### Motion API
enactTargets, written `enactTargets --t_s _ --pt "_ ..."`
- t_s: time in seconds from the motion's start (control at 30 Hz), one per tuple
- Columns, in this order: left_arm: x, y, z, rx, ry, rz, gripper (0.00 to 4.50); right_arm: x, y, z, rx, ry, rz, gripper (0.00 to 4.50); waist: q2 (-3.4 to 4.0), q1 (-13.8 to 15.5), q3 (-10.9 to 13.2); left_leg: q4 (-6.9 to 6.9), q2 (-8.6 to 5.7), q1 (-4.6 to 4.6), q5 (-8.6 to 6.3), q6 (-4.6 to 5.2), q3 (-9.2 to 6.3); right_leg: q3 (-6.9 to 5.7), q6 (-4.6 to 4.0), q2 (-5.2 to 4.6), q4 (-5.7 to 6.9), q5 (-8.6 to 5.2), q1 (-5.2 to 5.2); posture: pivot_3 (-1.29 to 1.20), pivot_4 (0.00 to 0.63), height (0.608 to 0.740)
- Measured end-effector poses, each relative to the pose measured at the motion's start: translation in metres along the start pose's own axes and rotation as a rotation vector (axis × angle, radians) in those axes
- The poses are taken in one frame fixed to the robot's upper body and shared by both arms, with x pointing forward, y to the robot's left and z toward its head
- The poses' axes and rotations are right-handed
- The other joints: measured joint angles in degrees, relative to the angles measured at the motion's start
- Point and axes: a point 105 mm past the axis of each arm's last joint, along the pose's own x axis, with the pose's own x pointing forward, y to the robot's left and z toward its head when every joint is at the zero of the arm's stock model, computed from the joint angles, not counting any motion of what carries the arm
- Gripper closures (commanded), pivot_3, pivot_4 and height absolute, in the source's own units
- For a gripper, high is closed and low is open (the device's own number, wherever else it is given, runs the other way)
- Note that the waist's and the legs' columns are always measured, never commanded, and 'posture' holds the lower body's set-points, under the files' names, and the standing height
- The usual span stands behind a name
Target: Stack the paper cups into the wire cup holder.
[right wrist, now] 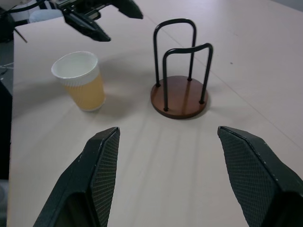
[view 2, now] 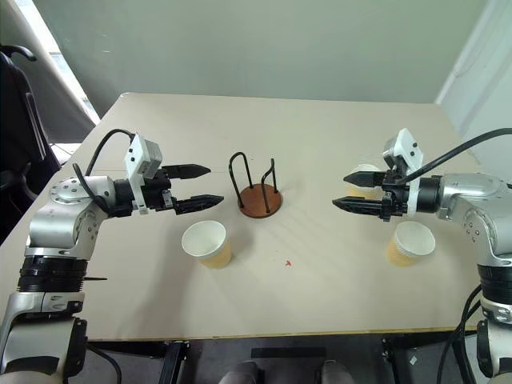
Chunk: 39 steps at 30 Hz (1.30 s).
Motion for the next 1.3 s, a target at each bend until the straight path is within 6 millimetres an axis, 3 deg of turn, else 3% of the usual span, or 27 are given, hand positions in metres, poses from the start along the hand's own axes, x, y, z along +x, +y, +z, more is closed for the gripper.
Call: enactTargets --t_s 0.3,0.83,1.1,1.3 --pt "0.004 0.004 -0.005 -0.017 0.0 0.039 0.0 0.003 0.001 -0.005 -0.009 0.018 0.008 1.2 0.0 0.01 0.0 0.03 0.0 0.0 -0.01 0.01 0.0 0.0 0.01 0.0 0.01 0.0 0.02 0.0 0.15 0.74" --pt "0.036 -0.002 -0.023 -0.007 0.019 0.09 0.0 0.004 0.0 -0.006 -0.032 0.023 -0.004 1.2 0.0 0.04 0.0 0.13 -0.01 0.0 -0.02 0.04 0.01 -0.01 0.04 0.0 0.01 0.03 0.08 0.0 0.15 0.74" --pt "0.052 0.01 -0.018 0.001 -0.018 0.173 0.0 0.004 -0.001 -0.006 -0.033 0.021 -0.009 1.2 0.0 0.06 0.0 0.24 -0.02 0.0 -0.04 0.07 0.03 -0.01 0.08 0.0 0.01 0.05 0.12 0.0 0.15 0.74" --pt "0.056 0.016 -0.027 -0.011 -0.012 0.21 0.0 0.005 -0.002 -0.007 -0.035 0.019 -0.013 1.2 0.0 0.09 0.0 0.27 -0.02 -0.01 -0.04 0.08 0.02 -0.01 0.09 0.01 0.01 0.05 0.12 0.0 0.15 0.74"
